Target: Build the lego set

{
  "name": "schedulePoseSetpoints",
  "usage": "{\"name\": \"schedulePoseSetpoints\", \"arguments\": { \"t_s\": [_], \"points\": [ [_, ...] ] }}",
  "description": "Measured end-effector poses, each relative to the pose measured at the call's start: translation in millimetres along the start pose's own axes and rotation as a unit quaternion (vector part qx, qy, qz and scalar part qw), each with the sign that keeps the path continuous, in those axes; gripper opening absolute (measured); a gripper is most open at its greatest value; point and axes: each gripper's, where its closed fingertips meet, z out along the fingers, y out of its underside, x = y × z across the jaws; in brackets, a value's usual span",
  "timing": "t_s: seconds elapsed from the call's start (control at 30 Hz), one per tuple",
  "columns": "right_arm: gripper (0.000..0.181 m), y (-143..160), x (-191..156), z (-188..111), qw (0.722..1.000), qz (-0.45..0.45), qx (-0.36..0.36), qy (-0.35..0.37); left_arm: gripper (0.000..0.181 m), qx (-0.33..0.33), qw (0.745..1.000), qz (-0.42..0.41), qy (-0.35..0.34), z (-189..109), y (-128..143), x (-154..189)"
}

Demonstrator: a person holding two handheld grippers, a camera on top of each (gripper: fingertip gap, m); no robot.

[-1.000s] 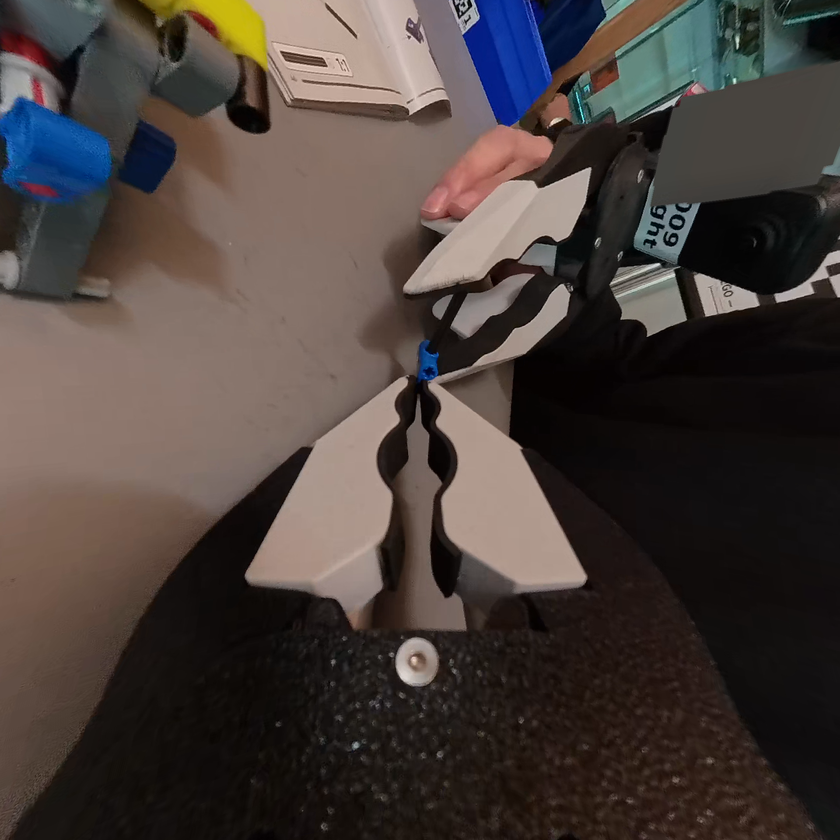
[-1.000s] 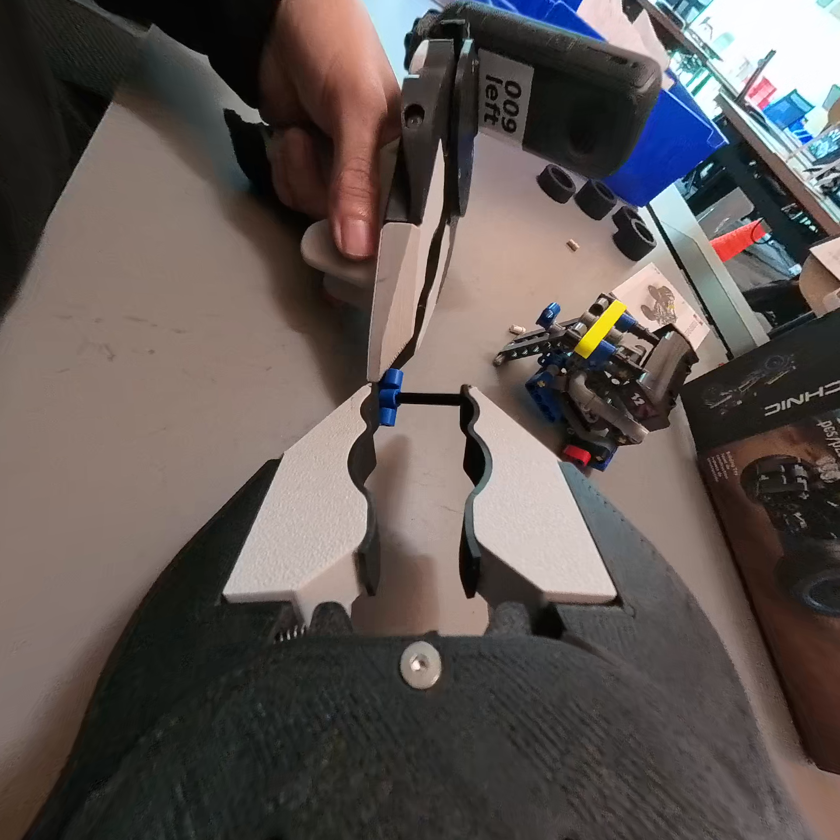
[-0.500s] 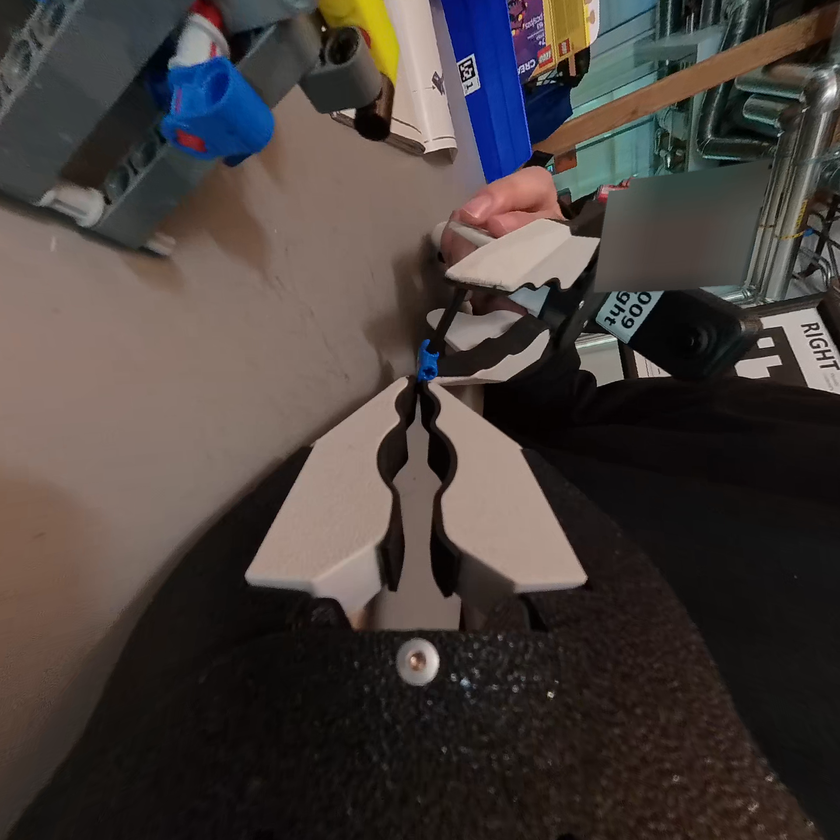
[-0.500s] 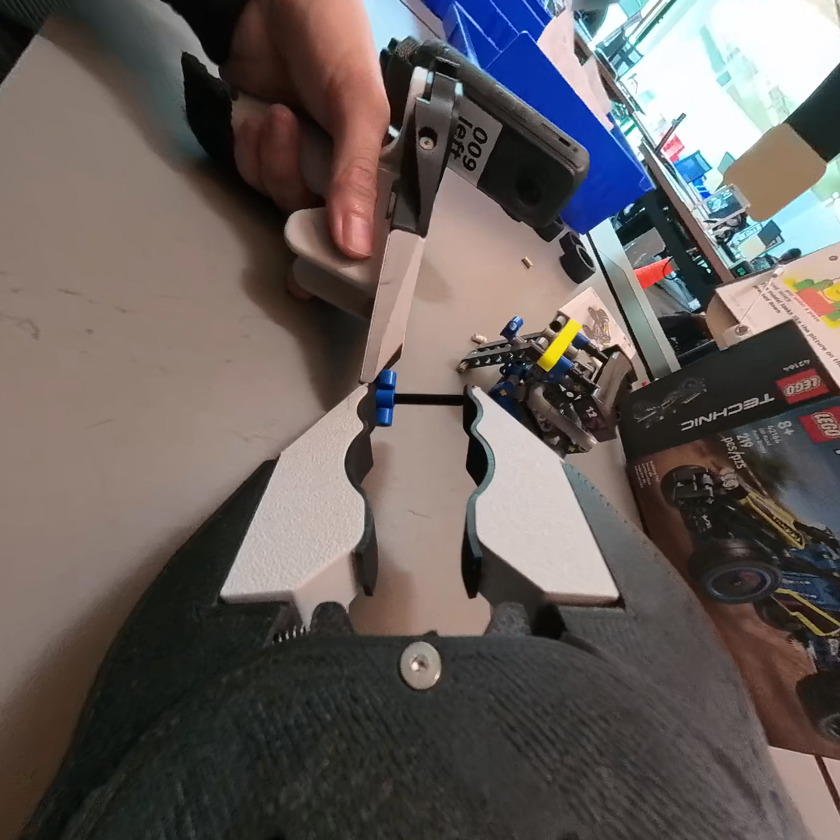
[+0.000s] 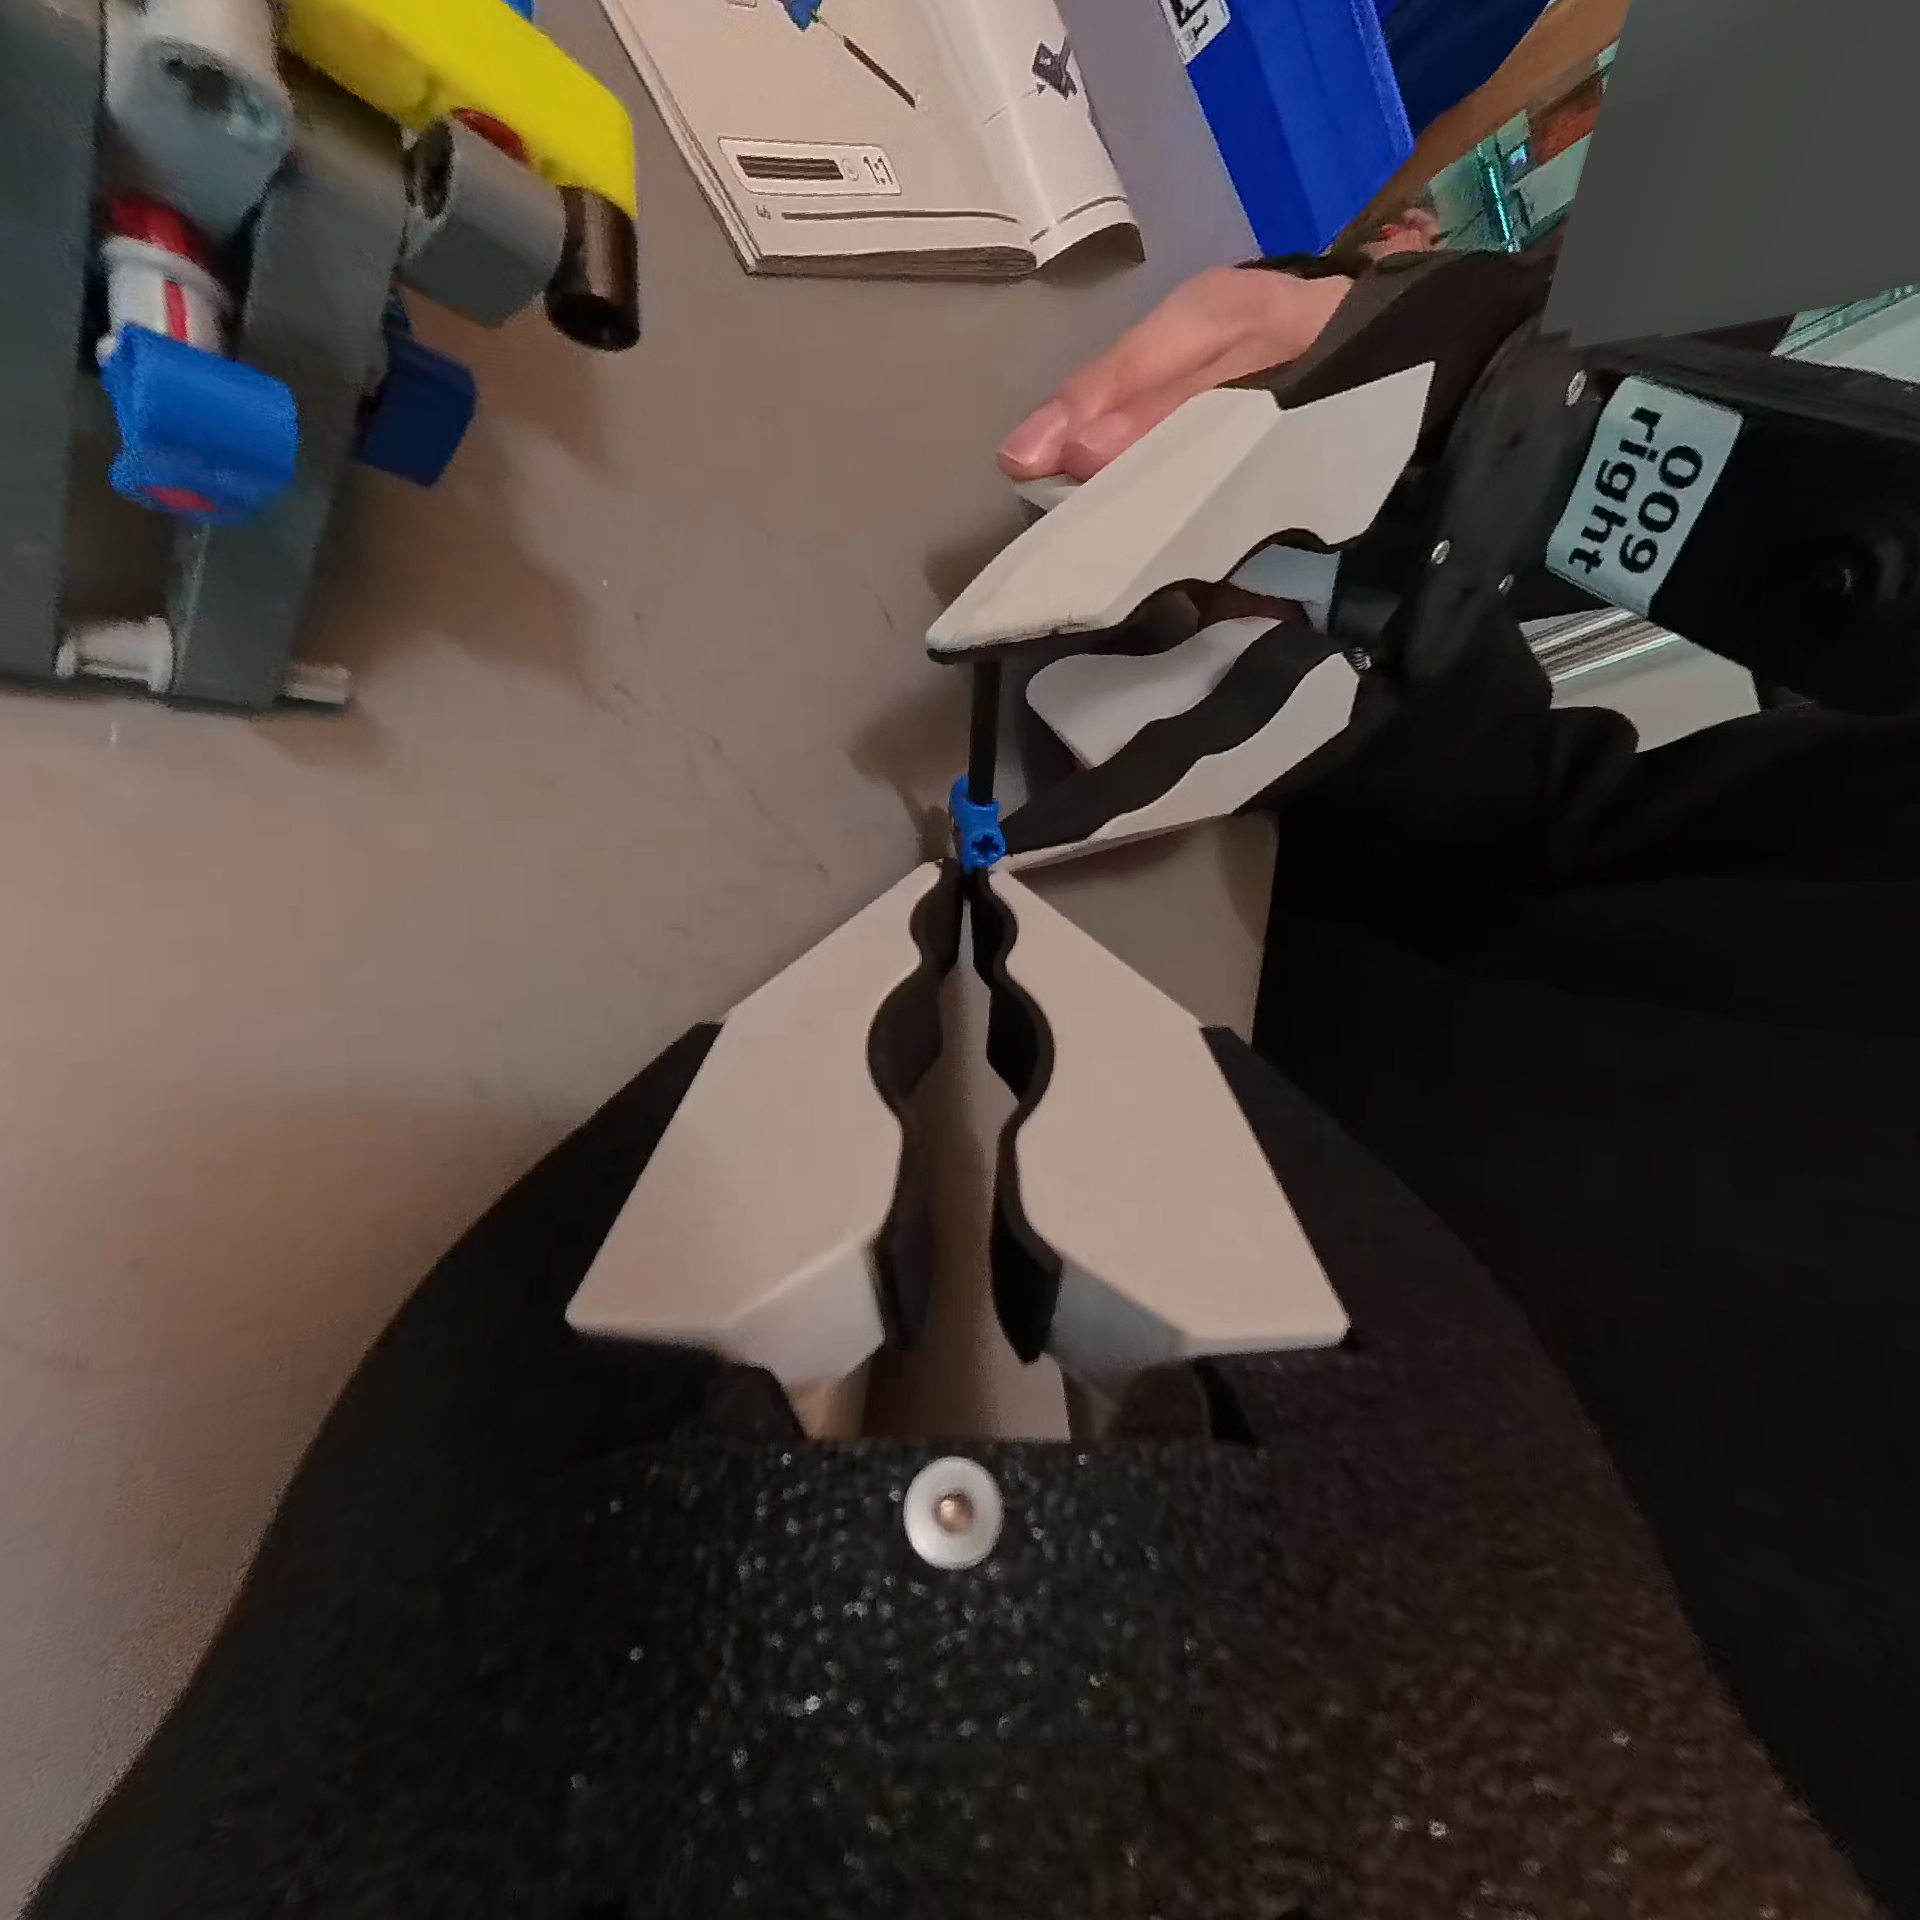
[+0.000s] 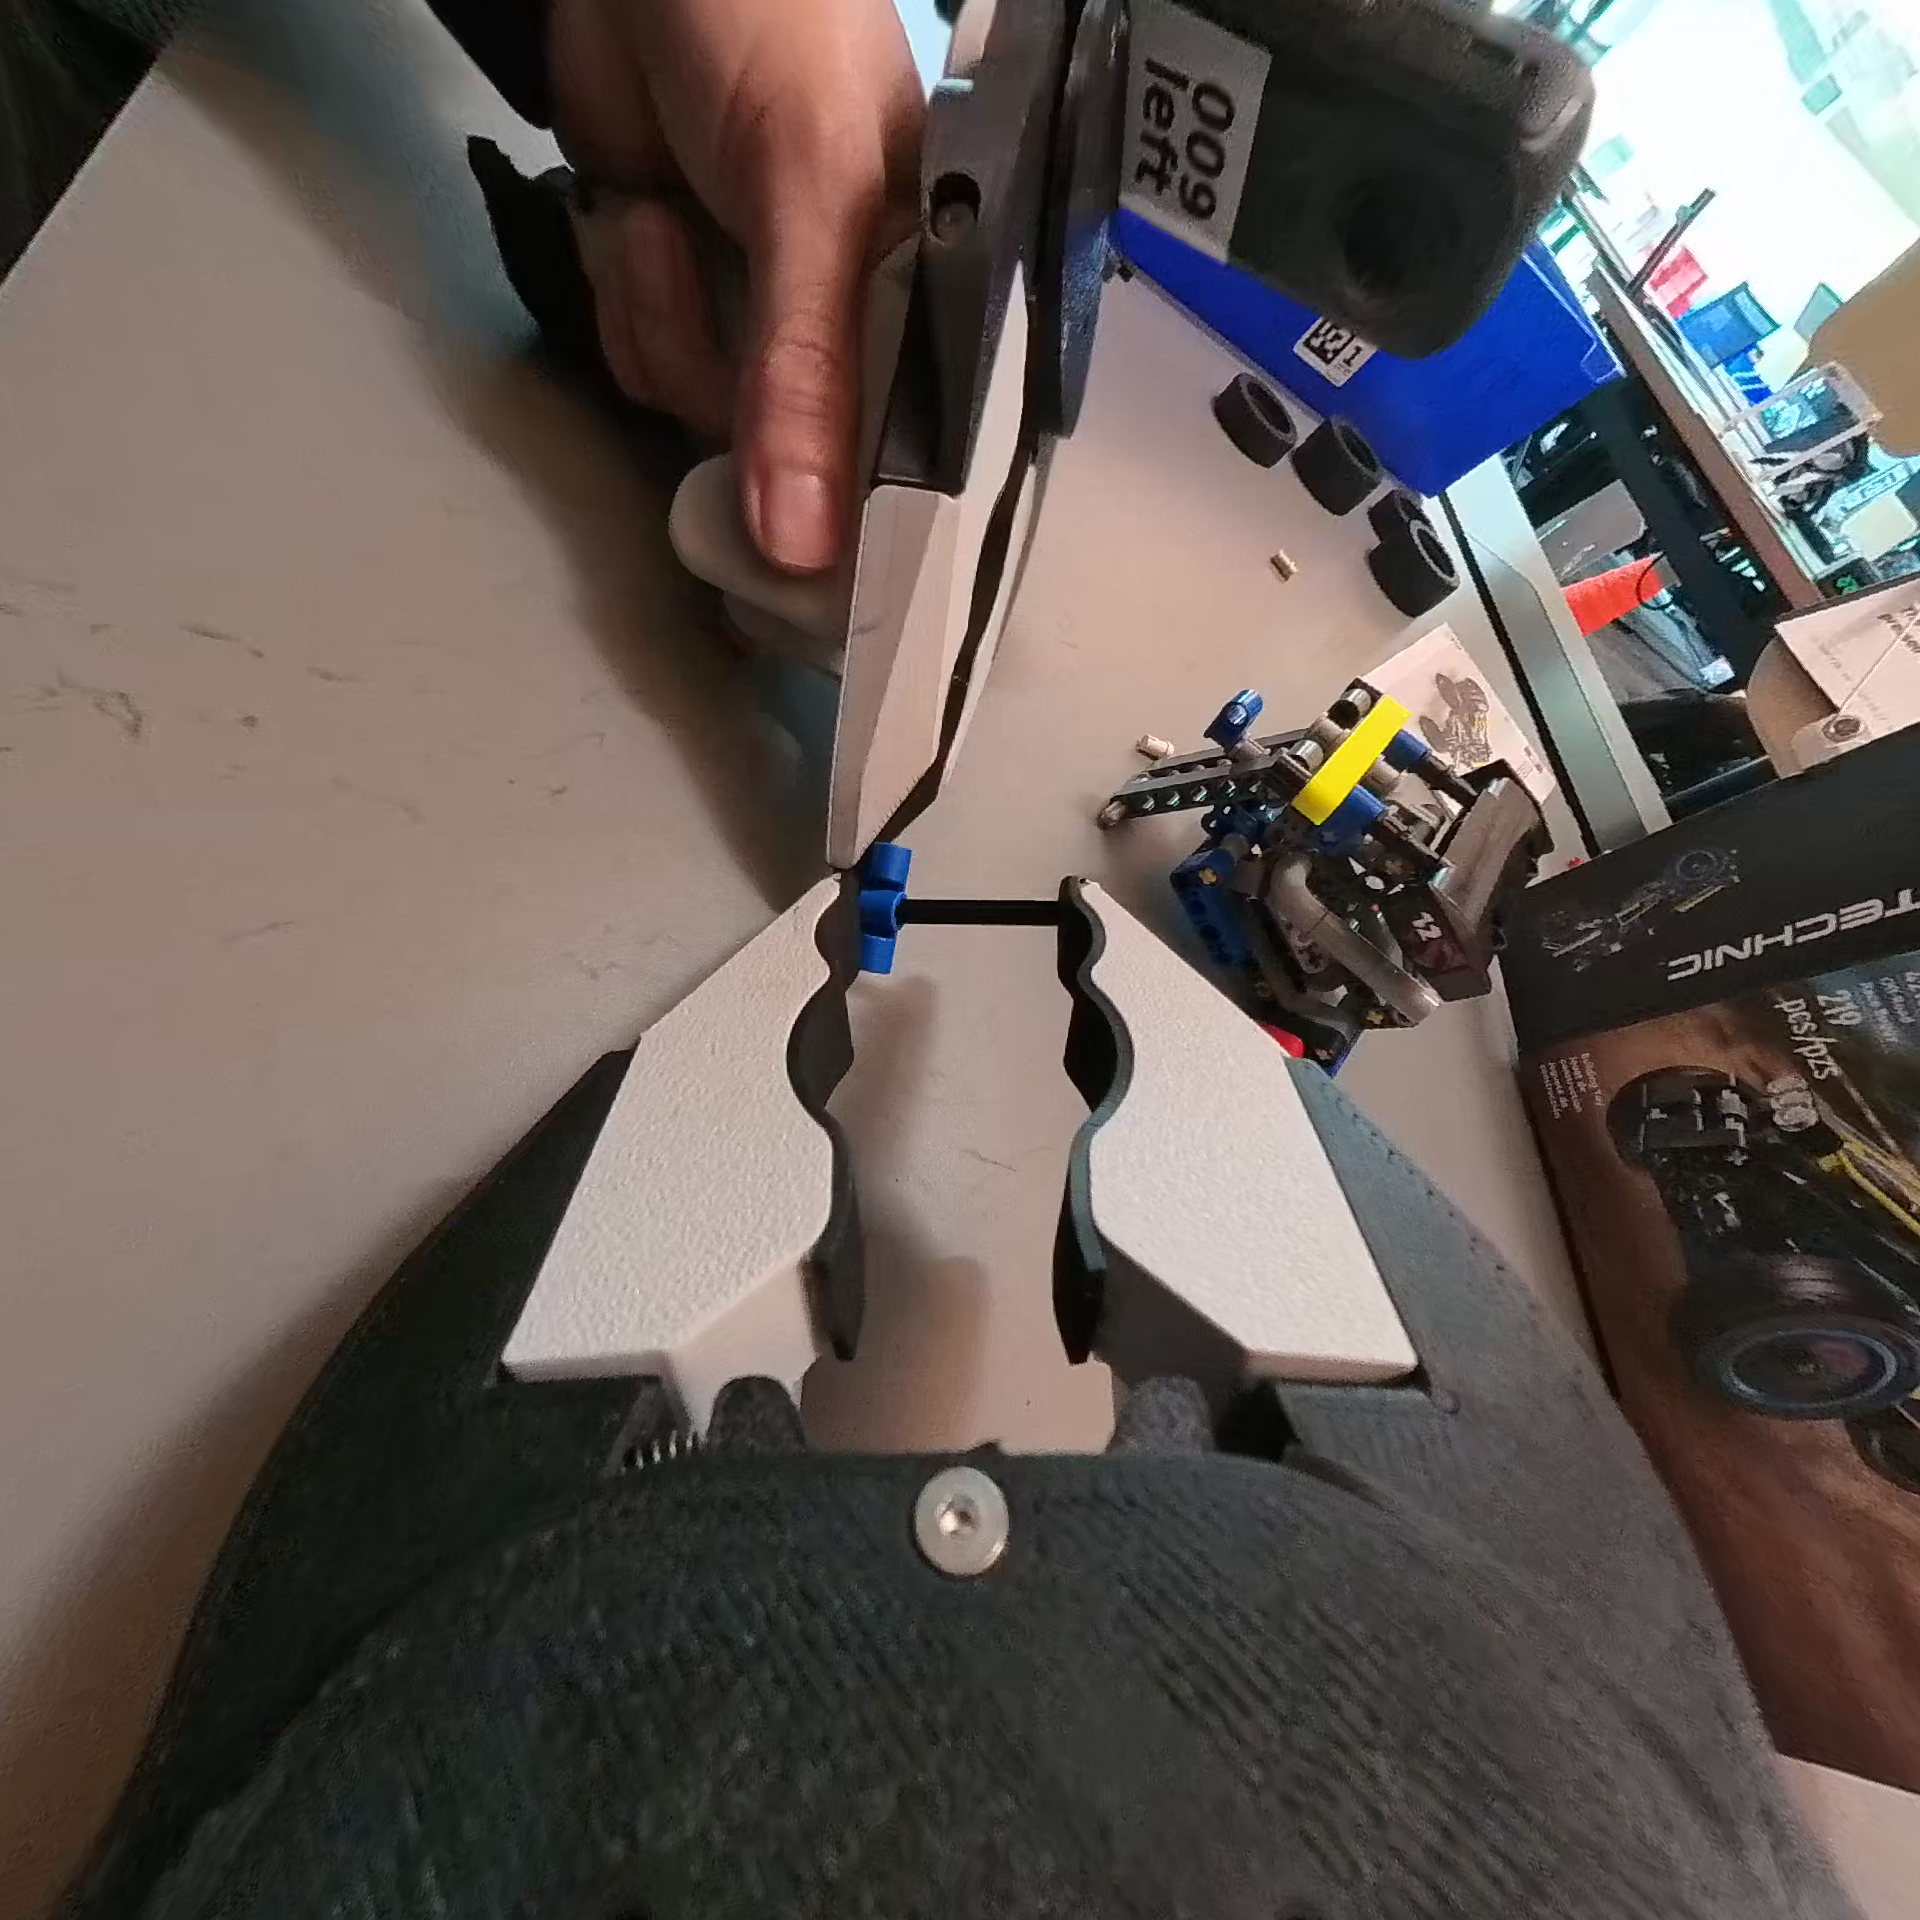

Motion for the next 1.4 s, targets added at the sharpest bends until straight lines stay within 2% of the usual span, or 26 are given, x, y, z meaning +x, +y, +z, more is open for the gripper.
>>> {"name": "schedulePoseSetpoints", "arguments": {
  "t_s": [0.17, 0.33, 0.63, 0.73, 1.2, 1.3, 1.4],
  "points": [
    [0.038, -2, 8, -1, 0.999, 0.001, 0.009, 0.033, 0.000, 0.030, 0.997, -0.059, 0.051, -3, -7, 2],
    [0.037, -9, 14, -4, 0.998, 0.021, 0.031, 0.041, 0.000, 0.050, 0.994, -0.058, 0.076, -8, -12, 8],
    [0.037, -10, 12, -3, 0.998, 0.049, 0.035, 0.004, 0.000, 0.055, 0.996, -0.031, 0.066, -10, -11, 10],
    [0.032, -11, 10, -3, 0.998, 0.046, 0.038, 0.002, 0.000, 0.058, 0.996, -0.030, 0.067, -10, -12, 10],
    [0.031, -9, 11, 0, 0.999, 0.046, 0.027, 0.007, 0.000, 0.060, 0.995, -0.046, 0.068, -11, -13, 7],
    [0.032, -9, 16, -2, 0.999, 0.037, 0.035, 0.017, 0.000, 0.065, 0.990, -0.086, 0.087, -11, -17, 6],
    [0.038, -14, 21, -17, 0.996, 0.062, 0.064, 0.019, 0.000, 0.084, 0.971, -0.165, 0.152, -14, -23, 14]
  ]
}}
